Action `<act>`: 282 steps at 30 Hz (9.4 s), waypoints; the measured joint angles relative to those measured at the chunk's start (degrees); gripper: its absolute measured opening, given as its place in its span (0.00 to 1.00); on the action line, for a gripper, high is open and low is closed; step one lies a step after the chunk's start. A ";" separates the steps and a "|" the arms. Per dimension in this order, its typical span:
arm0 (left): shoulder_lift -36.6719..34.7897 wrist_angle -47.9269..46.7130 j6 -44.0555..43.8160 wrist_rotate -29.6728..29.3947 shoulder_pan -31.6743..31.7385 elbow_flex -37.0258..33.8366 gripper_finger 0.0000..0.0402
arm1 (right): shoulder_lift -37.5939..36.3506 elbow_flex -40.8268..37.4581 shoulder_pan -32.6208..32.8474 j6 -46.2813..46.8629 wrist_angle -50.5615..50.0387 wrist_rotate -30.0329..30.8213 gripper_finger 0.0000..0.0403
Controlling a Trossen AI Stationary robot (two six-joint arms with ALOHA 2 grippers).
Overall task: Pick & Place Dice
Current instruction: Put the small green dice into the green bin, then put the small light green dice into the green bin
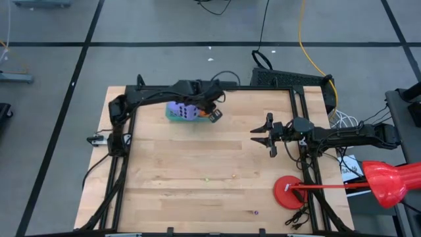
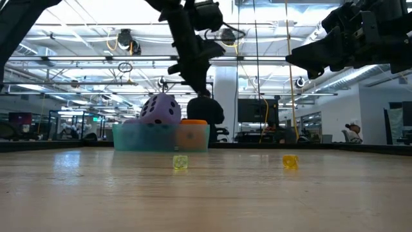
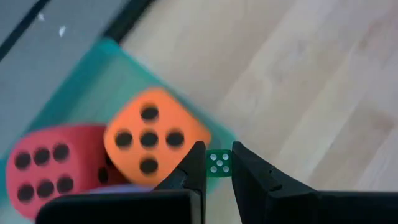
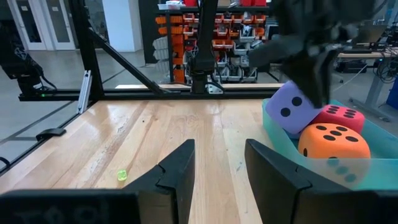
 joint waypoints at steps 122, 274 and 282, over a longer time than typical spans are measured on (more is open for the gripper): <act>-11.93 4.45 12.53 7.50 -32.86 -0.89 0.45 | 0.00 0.00 -0.01 0.00 -0.02 -0.01 0.32; 9.38 12.56 -30.58 1.49 -39.02 -15.72 0.45 | 0.00 0.00 0.00 0.00 -0.02 -0.01 0.32; 9.38 12.58 -30.58 1.54 -38.28 -15.72 0.45 | 0.00 0.00 0.00 0.00 -0.03 -0.02 0.32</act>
